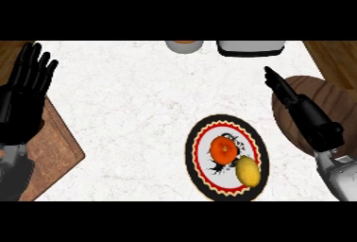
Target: Pick the squash from the plate and place it in the bowl
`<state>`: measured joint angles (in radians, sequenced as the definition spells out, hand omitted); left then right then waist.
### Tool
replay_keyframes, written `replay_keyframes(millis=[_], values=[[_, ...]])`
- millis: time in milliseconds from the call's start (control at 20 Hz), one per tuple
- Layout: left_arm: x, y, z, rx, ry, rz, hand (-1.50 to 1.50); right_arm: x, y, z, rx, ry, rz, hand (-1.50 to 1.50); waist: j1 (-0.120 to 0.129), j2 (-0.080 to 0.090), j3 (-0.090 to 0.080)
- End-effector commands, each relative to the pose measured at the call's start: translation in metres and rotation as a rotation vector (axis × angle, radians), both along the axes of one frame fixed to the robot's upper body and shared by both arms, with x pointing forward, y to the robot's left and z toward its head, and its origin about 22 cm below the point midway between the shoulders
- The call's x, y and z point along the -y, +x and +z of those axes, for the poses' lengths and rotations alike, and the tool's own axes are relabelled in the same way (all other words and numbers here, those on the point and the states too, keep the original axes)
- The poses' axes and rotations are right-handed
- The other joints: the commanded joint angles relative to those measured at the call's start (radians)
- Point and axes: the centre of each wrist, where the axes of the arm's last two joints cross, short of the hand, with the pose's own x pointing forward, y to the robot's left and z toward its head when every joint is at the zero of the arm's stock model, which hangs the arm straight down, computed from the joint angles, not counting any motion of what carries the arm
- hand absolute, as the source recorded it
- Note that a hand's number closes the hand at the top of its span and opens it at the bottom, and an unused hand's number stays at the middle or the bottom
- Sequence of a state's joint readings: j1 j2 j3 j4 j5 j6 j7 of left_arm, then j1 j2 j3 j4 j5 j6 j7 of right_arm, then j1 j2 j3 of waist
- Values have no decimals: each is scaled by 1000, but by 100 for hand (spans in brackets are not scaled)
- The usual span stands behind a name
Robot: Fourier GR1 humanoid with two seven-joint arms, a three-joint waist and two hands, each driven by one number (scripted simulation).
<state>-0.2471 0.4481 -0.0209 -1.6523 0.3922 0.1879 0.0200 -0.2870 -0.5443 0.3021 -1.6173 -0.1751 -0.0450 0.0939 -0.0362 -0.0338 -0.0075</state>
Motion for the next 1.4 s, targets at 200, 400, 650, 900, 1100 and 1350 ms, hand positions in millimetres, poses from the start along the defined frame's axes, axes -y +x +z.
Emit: replay_keyframes(millis=[200,400,650,900,1100,1350], values=[[-14,-16,-27,-78,-55,17,0,-6,-11,-36,-119,383,-596,-150,13,30,5],[-3,-20,-40,-139,-110,-7,0,50,-35,-98,-254,29,-1029,-150,-9,42,-2],[-4,-23,-53,-150,-119,-52,0,8,-40,-101,-44,-26,-1163,-150,28,33,3],[-6,-13,-55,-163,-117,-60,0,14,-29,-82,-192,-292,-1117,-150,29,34,2],[3,-15,-48,-149,-121,-86,0,26,-14,-60,-541,-457,-930,-150,50,36,1],[3,-15,-55,-166,-111,-108,0,-3,-17,-59,-920,-567,-598,-150,62,41,1]])
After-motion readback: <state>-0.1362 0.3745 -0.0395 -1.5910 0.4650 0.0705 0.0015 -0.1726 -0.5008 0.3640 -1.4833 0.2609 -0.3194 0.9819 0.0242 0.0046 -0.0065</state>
